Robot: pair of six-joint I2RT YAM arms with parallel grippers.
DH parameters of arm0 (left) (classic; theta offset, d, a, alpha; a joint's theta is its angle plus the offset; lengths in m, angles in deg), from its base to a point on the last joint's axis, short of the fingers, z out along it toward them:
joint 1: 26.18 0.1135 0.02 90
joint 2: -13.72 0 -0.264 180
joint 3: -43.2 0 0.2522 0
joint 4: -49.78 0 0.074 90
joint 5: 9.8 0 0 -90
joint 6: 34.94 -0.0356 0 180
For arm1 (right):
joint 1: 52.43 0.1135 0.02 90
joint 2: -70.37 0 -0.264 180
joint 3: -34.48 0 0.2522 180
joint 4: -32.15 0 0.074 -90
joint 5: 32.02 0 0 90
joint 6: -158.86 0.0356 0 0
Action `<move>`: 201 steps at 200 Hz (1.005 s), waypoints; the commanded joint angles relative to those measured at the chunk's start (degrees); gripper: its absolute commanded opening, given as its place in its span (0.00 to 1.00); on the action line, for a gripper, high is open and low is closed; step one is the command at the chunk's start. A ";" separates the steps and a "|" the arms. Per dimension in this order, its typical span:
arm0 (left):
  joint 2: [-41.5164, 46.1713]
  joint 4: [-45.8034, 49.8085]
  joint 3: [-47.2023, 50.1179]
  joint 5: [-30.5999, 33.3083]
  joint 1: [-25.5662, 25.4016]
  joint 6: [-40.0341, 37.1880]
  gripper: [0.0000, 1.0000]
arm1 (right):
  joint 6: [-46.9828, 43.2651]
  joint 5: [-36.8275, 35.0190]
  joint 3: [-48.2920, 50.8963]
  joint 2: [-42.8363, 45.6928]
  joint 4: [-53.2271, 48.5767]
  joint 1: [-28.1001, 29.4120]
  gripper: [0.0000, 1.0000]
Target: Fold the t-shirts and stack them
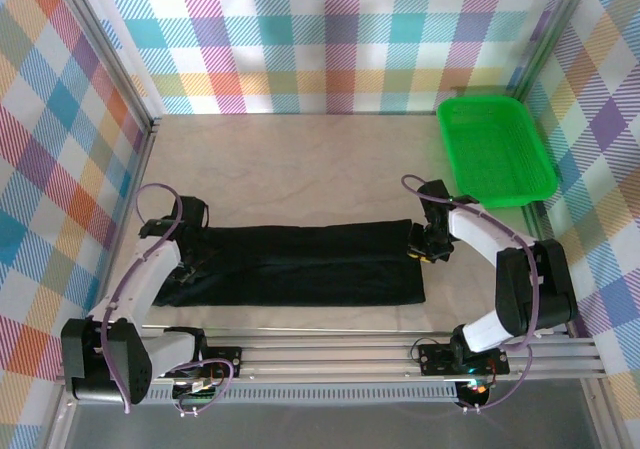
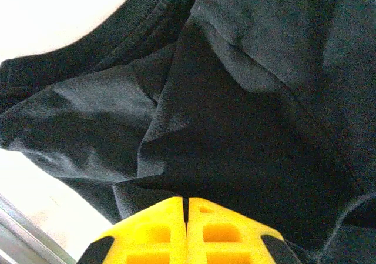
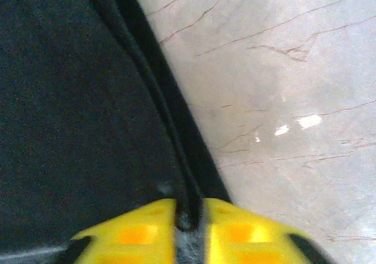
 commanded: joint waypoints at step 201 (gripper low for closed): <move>-35.95 -19.15 -23.43 -21.87 26.35 -17.33 0.36 | 5.09 -0.36 -21.00 -24.68 -3.96 1.30 0.34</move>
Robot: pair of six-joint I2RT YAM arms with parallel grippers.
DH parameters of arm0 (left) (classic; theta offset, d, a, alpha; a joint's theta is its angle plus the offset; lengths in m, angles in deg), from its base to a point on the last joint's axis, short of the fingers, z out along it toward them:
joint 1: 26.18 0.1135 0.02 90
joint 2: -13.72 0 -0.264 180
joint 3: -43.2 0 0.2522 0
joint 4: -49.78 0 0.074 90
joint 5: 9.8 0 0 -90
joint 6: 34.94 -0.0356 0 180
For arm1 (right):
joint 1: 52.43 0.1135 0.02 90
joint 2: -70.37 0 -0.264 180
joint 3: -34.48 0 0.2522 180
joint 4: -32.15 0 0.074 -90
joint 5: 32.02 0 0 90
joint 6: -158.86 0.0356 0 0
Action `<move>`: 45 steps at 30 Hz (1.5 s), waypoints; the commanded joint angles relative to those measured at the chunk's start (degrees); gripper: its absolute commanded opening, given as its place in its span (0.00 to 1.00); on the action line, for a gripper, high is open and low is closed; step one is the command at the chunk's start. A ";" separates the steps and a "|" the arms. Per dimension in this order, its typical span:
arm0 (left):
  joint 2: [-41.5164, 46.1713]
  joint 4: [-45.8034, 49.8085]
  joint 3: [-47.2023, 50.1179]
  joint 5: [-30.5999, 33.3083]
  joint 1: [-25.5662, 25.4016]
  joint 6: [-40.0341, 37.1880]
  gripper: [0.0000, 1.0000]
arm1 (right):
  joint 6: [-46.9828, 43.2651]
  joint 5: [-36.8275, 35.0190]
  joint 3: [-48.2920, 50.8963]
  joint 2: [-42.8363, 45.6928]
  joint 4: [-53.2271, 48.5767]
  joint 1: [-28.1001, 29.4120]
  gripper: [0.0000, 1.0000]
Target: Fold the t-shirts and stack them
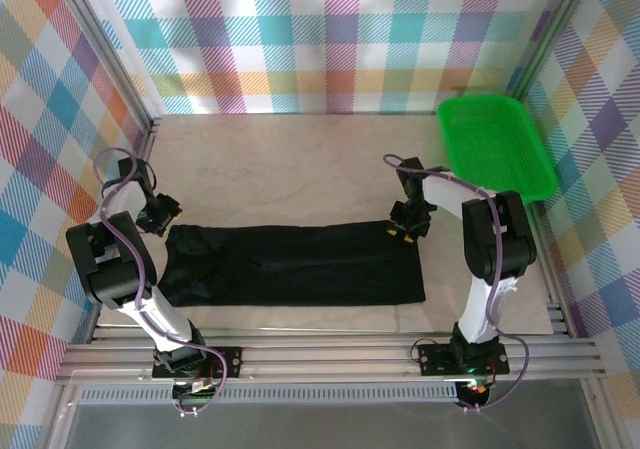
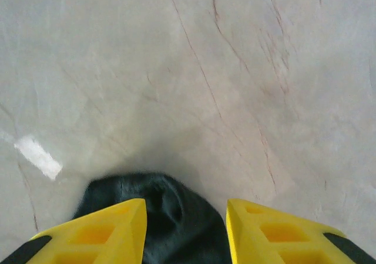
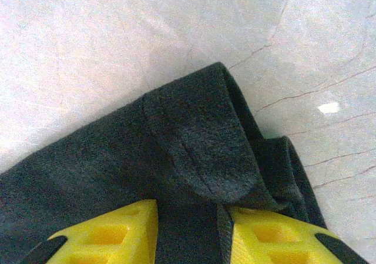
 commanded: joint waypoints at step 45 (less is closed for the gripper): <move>0.54 -2.18 5.61 -6.71 -3.69 -1.34 0.19 | -1.14 -2.62 -8.22 -6.32 -3.99 -3.12 0.35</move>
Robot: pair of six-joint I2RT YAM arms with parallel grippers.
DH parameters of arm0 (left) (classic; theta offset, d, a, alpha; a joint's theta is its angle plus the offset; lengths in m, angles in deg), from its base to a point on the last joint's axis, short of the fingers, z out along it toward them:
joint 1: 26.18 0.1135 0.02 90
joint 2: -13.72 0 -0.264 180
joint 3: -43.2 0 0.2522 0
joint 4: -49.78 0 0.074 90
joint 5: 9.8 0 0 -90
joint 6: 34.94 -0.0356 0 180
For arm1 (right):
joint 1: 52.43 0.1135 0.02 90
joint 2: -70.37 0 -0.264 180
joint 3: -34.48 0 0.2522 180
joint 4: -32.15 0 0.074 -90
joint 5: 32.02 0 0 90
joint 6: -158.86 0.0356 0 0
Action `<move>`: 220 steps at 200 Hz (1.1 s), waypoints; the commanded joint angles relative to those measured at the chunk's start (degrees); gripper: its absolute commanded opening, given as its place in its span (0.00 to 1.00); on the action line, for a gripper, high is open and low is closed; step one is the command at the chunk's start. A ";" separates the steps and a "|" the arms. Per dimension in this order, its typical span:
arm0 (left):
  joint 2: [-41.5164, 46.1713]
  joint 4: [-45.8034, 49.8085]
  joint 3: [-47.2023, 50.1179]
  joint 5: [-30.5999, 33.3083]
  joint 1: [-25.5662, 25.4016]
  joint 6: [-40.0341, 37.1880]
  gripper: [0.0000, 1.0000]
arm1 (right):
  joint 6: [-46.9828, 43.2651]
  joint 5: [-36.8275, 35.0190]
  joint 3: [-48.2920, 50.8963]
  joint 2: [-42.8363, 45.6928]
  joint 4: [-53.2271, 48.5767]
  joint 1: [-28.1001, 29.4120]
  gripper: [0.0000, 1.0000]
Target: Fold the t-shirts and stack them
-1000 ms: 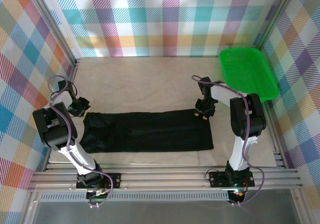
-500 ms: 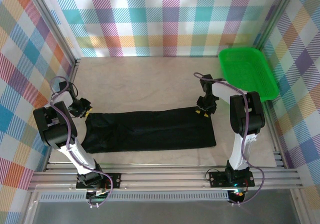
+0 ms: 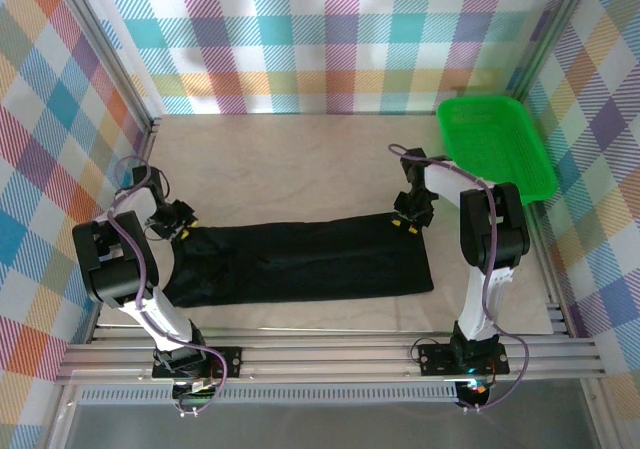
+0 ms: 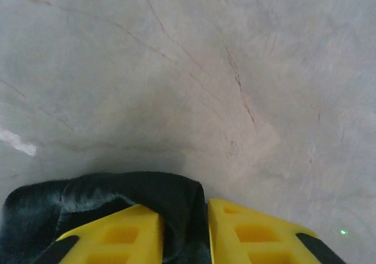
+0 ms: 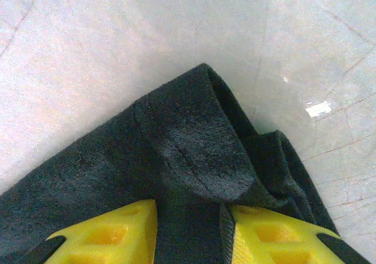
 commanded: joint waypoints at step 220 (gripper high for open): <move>-5.70 -1.36 -5.92 -0.04 3.47 -1.56 0.20 | -3.24 -1.73 -8.52 -7.18 -3.61 -3.04 0.33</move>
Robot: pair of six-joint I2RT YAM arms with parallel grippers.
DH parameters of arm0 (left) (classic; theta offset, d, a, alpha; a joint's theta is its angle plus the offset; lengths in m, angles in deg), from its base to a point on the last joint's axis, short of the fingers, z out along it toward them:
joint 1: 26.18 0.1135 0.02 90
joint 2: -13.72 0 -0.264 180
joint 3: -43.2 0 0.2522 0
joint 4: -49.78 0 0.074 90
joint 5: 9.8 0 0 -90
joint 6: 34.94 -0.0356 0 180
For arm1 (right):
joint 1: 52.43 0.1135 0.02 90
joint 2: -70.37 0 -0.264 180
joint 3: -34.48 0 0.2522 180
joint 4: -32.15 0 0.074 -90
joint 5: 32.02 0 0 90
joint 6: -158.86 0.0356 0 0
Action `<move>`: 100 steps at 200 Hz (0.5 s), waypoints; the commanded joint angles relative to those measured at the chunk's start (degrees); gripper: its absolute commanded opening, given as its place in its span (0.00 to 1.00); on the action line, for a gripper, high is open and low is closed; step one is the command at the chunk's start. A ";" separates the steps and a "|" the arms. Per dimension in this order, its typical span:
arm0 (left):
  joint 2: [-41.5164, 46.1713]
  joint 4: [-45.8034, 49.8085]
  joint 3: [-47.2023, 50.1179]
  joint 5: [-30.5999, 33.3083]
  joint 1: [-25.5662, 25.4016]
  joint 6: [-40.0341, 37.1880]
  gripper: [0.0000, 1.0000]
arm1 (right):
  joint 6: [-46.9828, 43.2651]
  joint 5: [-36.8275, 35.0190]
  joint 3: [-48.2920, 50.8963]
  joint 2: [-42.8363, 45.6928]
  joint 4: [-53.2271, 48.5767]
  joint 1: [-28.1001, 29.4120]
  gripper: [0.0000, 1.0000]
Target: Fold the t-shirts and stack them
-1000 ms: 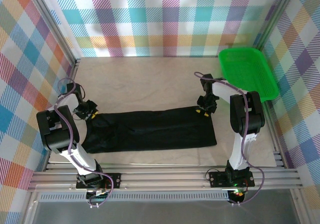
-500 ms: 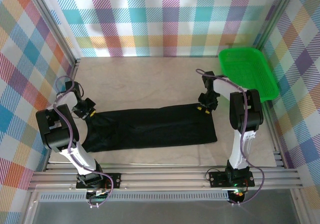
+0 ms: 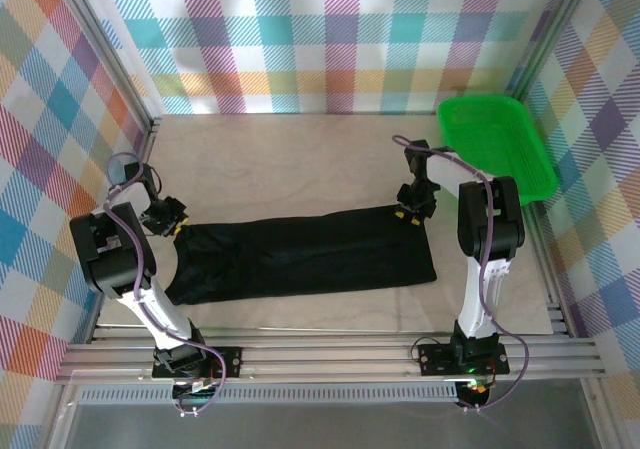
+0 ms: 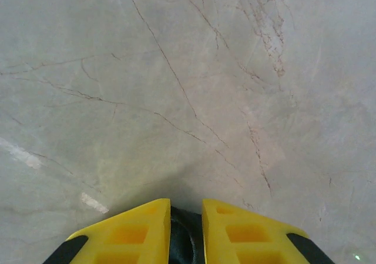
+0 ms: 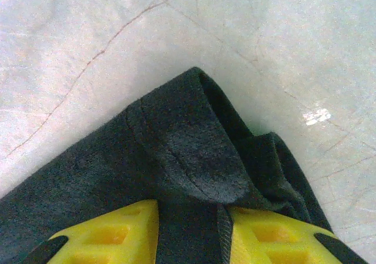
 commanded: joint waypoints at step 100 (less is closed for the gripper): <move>3.48 -0.94 2.80 -3.73 -0.05 0.63 0.20 | -0.64 -0.99 -2.74 -3.46 -0.89 -0.77 0.33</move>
